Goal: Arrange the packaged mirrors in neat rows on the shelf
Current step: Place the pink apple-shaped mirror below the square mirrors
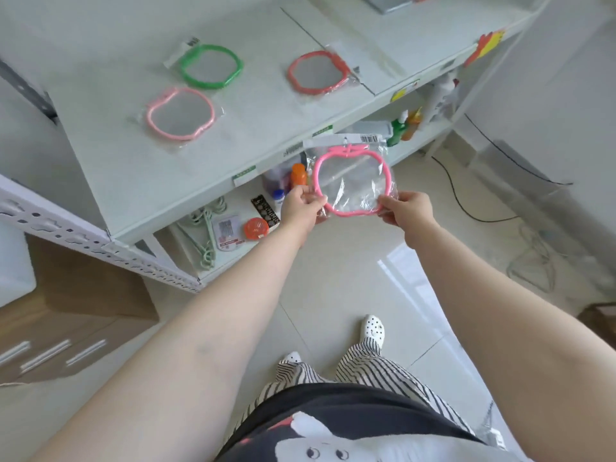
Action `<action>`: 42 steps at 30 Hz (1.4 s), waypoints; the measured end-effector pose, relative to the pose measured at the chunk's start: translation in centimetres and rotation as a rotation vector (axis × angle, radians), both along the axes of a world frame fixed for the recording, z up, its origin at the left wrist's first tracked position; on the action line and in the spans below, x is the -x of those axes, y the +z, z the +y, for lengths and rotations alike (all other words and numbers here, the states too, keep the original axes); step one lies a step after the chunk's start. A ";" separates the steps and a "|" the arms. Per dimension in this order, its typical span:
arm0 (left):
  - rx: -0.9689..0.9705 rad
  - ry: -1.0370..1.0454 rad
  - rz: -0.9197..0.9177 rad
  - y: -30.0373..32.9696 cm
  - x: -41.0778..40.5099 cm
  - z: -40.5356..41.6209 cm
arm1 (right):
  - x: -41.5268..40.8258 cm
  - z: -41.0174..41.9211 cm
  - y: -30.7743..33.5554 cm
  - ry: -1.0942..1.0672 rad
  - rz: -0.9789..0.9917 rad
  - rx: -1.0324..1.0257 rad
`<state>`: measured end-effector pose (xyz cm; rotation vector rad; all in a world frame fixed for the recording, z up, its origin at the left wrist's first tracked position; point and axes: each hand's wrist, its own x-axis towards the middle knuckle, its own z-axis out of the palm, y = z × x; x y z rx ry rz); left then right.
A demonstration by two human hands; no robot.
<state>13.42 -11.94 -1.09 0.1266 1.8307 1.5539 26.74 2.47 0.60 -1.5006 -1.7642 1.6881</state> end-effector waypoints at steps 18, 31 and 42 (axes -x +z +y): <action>0.057 -0.133 0.075 -2.8 -11.7 29.0 | -13.9 26.7 -1.5 -0.109 -0.092 -0.023; 0.152 -0.238 0.226 -1.8 -7.0 46.1 | -10.3 42.3 -1.1 -0.179 -0.061 -0.031; 0.115 -0.321 0.202 -0.1 -1.8 60.5 | -5.9 55.4 -0.7 -0.323 -0.045 -0.036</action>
